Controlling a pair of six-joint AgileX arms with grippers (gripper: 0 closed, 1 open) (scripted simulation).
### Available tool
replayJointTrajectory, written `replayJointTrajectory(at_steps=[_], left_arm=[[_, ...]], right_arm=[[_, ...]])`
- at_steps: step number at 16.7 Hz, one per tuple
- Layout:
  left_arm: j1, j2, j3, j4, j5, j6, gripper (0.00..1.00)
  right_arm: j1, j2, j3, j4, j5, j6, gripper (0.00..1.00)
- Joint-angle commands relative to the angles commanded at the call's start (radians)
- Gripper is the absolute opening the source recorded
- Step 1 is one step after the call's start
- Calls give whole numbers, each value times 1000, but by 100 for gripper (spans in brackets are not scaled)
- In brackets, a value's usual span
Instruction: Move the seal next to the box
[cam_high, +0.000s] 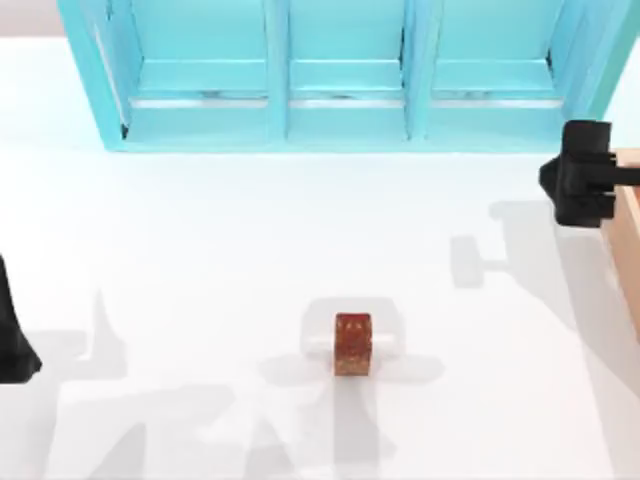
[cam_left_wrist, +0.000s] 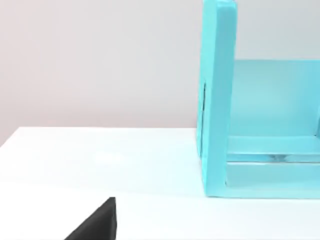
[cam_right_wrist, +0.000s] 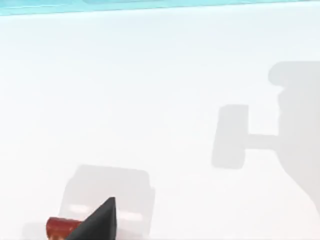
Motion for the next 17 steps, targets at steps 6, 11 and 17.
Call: replayJointTrajectory(at_steps=[6, 11, 17], left_arm=[[0, 0, 0, 0, 0, 0, 100], [0, 0, 0, 0, 0, 0, 100], [0, 0, 0, 0, 0, 0, 100]], right_arm=[[193, 493, 472, -298, -10, 220, 100], [310, 842, 749, -515, -11, 356, 100], [367, 1031, 874, -640, -10, 424, 100]])
